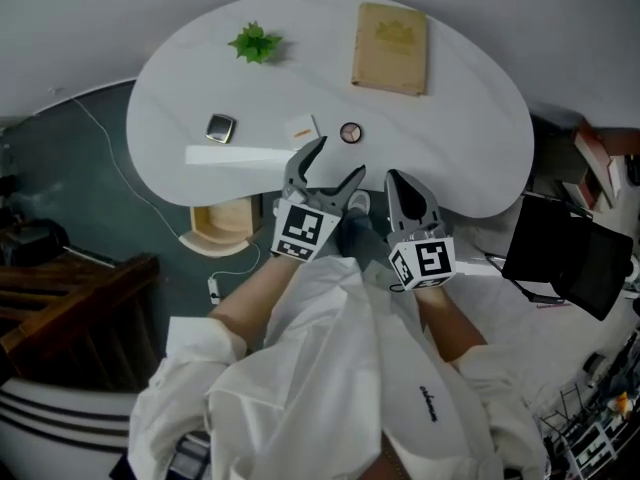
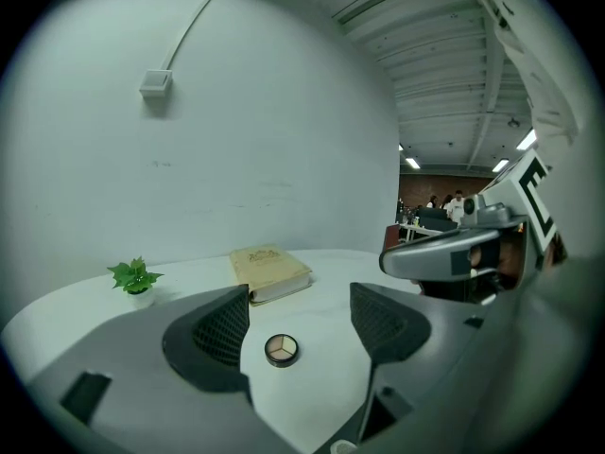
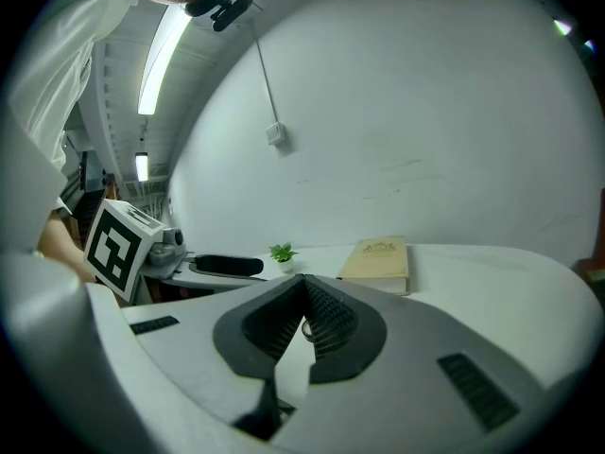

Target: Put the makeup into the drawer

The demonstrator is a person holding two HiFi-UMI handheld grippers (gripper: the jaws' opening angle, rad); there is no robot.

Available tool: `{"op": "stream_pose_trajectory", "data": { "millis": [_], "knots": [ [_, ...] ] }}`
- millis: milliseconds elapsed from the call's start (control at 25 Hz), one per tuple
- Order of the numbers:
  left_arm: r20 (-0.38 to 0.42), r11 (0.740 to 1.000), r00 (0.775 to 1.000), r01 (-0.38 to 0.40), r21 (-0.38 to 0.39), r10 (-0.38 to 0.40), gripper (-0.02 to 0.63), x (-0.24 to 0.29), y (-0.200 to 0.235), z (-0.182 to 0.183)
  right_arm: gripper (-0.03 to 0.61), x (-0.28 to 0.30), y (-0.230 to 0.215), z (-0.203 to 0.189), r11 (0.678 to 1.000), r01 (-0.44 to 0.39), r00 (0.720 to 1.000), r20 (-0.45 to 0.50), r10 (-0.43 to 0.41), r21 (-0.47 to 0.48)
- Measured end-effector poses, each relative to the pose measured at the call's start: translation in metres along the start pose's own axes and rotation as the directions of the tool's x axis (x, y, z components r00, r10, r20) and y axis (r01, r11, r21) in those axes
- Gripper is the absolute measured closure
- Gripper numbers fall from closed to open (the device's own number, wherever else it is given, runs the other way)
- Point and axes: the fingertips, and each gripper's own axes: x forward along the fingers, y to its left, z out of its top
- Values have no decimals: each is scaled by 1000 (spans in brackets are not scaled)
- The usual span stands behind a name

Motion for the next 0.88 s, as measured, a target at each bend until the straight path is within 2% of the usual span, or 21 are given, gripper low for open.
{"op": "stream_pose_trajectory", "data": {
  "millis": [600,880],
  "knots": [
    [-113,1000,994,7,-27,-10,285,59,11,-51,561,39,-29,-41,998,63,994,-94,-62,16],
    [-147,999,989,-5,-37,0,285,74,24,-68,561,62,-30,-59,998,62,990,-130,-59,17]
  ]
}}
